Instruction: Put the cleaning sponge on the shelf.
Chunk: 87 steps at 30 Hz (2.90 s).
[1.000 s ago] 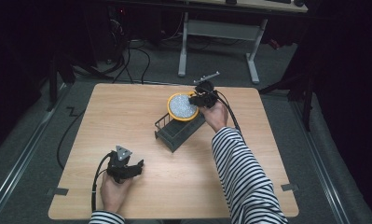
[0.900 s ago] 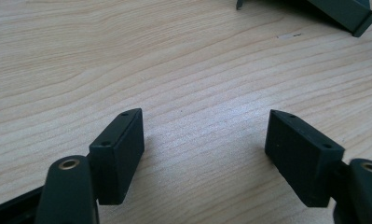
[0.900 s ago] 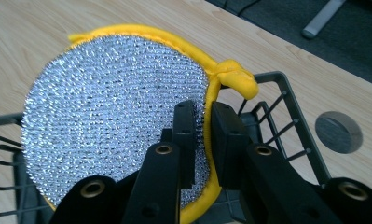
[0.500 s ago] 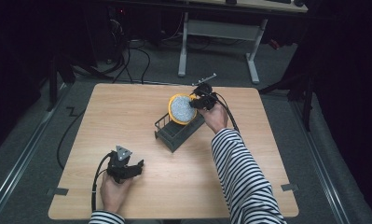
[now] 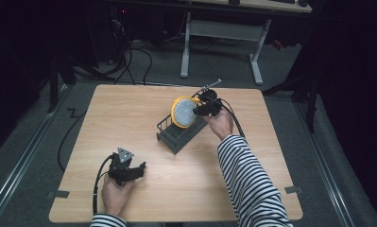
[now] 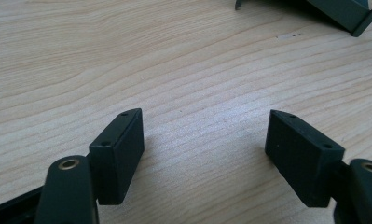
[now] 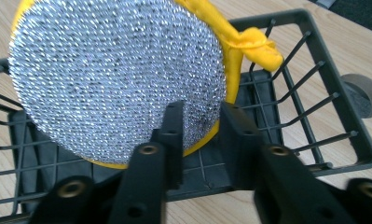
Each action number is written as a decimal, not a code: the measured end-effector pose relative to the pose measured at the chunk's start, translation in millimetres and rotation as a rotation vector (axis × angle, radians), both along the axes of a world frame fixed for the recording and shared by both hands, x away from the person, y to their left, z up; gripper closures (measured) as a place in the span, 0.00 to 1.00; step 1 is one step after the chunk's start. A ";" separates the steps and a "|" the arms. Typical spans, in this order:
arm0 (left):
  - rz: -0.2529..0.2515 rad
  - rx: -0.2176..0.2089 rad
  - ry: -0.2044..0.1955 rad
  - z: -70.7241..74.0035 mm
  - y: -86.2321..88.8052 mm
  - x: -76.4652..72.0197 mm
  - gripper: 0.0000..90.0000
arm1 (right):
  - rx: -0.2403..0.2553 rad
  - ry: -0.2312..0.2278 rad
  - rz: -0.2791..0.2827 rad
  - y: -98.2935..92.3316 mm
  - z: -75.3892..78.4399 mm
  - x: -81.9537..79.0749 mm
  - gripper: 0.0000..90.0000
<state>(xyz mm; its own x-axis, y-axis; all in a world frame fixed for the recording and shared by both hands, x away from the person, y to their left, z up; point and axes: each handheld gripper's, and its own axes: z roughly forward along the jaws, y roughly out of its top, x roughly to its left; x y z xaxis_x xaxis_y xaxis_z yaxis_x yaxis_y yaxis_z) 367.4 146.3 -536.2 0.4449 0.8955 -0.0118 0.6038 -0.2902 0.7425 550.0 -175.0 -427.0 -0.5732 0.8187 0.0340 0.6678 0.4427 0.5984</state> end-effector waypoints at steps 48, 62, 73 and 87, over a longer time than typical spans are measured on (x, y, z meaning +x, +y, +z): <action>-0.006 -0.007 0.001 0.0 0.4 0.5 0.31 | 0.150 -0.128 -0.127 -142.2 24.4 -121.8 0.61; -0.006 -0.009 0.003 0.1 0.6 0.3 0.31 | 0.212 -0.165 -0.151 -163.6 13.9 -166.7 0.60; -0.005 -0.010 0.005 0.2 1.0 0.3 0.31 | 0.229 -0.189 -0.168 -161.9 -17.6 -188.6 0.59; -0.005 -0.008 0.002 0.0 0.6 0.3 0.31 | 0.214 -0.151 -0.194 -151.3 -61.6 -189.4 0.58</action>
<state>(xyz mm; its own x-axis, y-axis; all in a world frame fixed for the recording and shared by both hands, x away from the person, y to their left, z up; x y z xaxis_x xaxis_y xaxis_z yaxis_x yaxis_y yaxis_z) 367.7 146.9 -536.2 0.4490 0.8933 -0.0203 0.6042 -0.2868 0.7434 360.7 -326.4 -488.7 -0.4190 0.8965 0.1441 0.6243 0.1692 0.7627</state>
